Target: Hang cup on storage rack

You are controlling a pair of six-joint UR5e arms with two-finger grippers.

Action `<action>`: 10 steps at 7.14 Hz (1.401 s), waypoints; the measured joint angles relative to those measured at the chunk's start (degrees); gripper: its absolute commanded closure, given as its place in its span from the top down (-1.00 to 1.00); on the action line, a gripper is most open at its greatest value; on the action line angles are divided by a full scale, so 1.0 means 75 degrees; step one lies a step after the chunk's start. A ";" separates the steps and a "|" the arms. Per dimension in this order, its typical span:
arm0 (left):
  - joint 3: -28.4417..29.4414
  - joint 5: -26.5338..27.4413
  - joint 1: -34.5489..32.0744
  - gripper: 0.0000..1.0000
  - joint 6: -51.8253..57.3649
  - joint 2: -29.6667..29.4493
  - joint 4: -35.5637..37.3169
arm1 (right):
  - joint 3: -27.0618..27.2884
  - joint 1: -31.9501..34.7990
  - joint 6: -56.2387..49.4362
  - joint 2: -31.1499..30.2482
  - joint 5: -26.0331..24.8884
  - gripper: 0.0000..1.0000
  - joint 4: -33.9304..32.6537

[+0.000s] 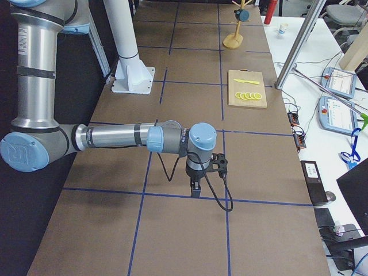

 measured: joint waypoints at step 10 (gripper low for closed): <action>-0.0095 -0.0086 -0.0008 1.00 0.0008 0.0729 -0.0452 | -0.0167 -0.0081 -0.0011 0.0081 0.0002 1.00 0.0013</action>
